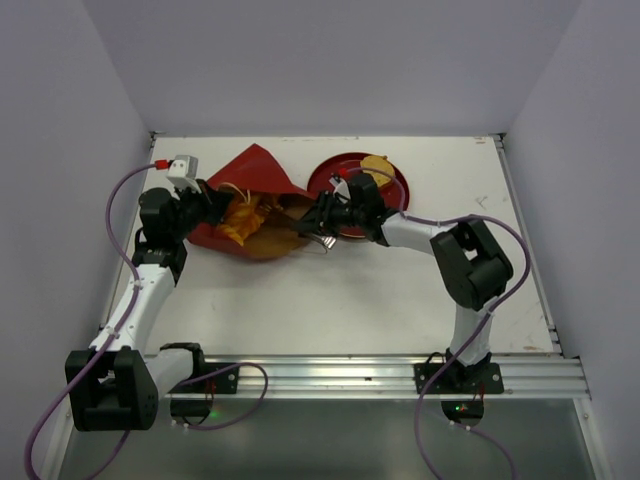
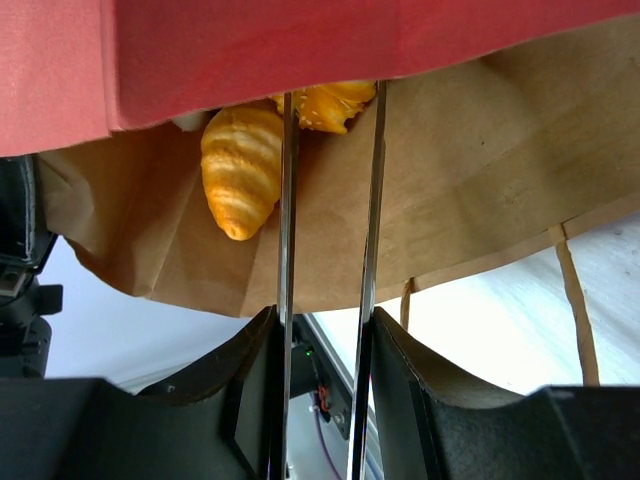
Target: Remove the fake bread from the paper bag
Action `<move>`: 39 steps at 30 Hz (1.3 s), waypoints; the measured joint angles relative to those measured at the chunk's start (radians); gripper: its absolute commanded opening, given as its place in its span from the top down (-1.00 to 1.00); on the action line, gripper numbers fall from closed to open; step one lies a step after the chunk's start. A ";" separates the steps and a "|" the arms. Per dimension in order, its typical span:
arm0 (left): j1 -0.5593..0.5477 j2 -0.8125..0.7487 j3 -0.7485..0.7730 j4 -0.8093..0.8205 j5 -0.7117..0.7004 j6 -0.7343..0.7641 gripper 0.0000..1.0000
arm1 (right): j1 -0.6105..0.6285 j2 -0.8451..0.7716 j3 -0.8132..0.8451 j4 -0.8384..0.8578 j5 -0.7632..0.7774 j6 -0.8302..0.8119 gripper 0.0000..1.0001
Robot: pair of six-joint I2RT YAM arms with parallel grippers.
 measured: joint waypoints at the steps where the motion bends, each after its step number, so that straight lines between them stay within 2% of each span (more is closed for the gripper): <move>1: 0.000 0.000 0.000 0.001 0.000 0.000 0.92 | -0.003 -0.006 -0.002 -0.003 -0.002 -0.001 1.00; 15: 0.000 -0.014 0.000 0.007 -0.022 0.001 0.91 | -0.064 -0.120 -0.060 -0.056 -0.073 -0.040 1.00; 24: 0.000 -0.017 0.000 0.007 -0.026 0.001 0.88 | -0.112 -0.191 -0.082 -0.151 -0.126 -0.134 1.00; 39: 0.000 -0.039 -0.016 0.008 -0.042 0.000 0.83 | -0.134 -0.293 -0.124 -0.229 -0.126 -0.232 1.00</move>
